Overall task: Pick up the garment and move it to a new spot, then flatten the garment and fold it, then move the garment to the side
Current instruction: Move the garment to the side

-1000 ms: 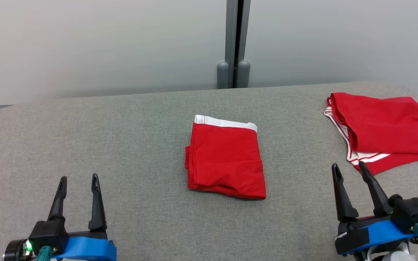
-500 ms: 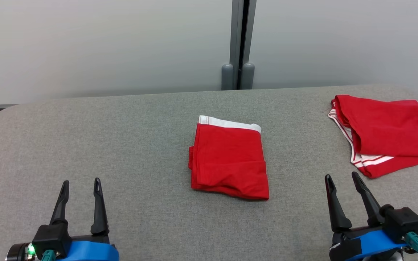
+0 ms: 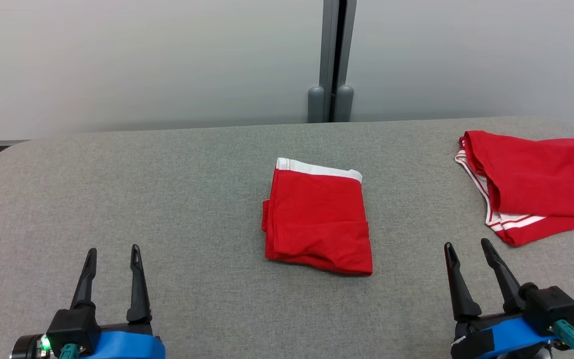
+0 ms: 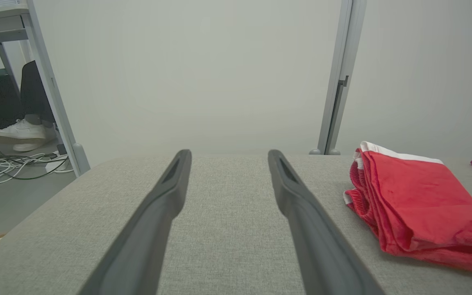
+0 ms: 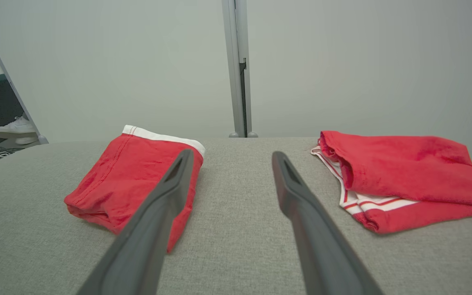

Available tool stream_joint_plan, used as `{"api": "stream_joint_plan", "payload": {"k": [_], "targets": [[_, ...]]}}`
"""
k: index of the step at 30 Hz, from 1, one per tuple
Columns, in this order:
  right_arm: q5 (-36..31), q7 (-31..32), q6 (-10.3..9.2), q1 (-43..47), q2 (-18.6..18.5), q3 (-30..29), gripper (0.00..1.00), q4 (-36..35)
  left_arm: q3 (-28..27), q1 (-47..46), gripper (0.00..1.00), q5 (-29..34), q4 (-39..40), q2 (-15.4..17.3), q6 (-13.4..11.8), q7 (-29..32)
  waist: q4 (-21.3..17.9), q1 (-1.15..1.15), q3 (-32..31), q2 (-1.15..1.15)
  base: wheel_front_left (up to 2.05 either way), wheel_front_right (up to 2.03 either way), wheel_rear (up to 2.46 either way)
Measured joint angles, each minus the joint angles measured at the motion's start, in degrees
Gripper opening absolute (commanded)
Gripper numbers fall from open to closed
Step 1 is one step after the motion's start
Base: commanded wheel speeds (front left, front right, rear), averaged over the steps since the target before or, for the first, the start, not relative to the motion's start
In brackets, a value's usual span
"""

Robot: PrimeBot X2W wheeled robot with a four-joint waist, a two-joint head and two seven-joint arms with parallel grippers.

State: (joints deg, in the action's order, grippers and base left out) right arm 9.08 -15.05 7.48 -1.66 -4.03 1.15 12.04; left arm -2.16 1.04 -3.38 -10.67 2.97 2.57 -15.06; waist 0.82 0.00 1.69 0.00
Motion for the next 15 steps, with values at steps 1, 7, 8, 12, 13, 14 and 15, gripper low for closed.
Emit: {"api": "stream_joint_plan", "payload": {"k": [1, 7, 8, 12, 13, 14, 15], "targets": [[-0.1, 0.0, 0.00, 0.0, 0.0, 0.0, 1.00, 0.0, 0.0, 0.0, 1.00, 0.0, 0.0, 0.0, 0.0, 0.0, 0.0, 0.00, 0.0, 0.00, 0.00, 0.00, 0.00], [-0.1, 0.0, 0.00, 0.0, 0.0, 0.0, 1.00, 0.5, 0.3, 0.1, 1.00, 0.0, 0.3, 0.0, -0.2, 0.0, 0.1, 0.00, 0.1, 0.00, 0.00, 0.00, 0.00], [-0.1, 0.0, 0.00, 0.0, 0.0, 0.0, 1.00, 0.7, 0.4, 0.1, 1.00, -0.1, 0.3, 0.0, -0.2, 0.0, 0.1, 0.00, 0.2, 0.00, 0.00, 0.00, 0.00], [0.0, 0.0, 0.00, -2.1, -0.8, 0.7, 1.00, 2.2, 0.8, 0.1, 1.00, -0.2, 0.4, 0.0, -0.5, 0.0, 0.3, 0.00, 0.6, 0.00, 0.00, 0.00, 0.00], [0.1, 0.0, 0.00, -3.0, -1.1, 1.1, 1.00, 2.8, 0.9, 0.1, 1.00, -0.2, 0.4, 0.0, -0.5, 0.0, 0.4, 0.00, 0.6, 0.00, 0.00, 0.00, 0.00], [0.2, 0.0, 0.00, -3.9, -1.4, 1.6, 1.00, 3.5, 0.9, 0.1, 1.00, -0.2, 0.4, 0.0, -0.5, 0.0, 0.5, 0.00, 0.8, 0.00, 0.00, 0.00, 0.00], [0.3, 0.0, 0.00, -5.0, -1.6, 2.0, 1.00, 4.1, 1.1, 0.1, 1.00, -0.2, 0.4, 0.0, -0.5, 0.0, 0.6, 0.00, 0.9, 0.00, 0.00, 0.00, 0.00]]}}
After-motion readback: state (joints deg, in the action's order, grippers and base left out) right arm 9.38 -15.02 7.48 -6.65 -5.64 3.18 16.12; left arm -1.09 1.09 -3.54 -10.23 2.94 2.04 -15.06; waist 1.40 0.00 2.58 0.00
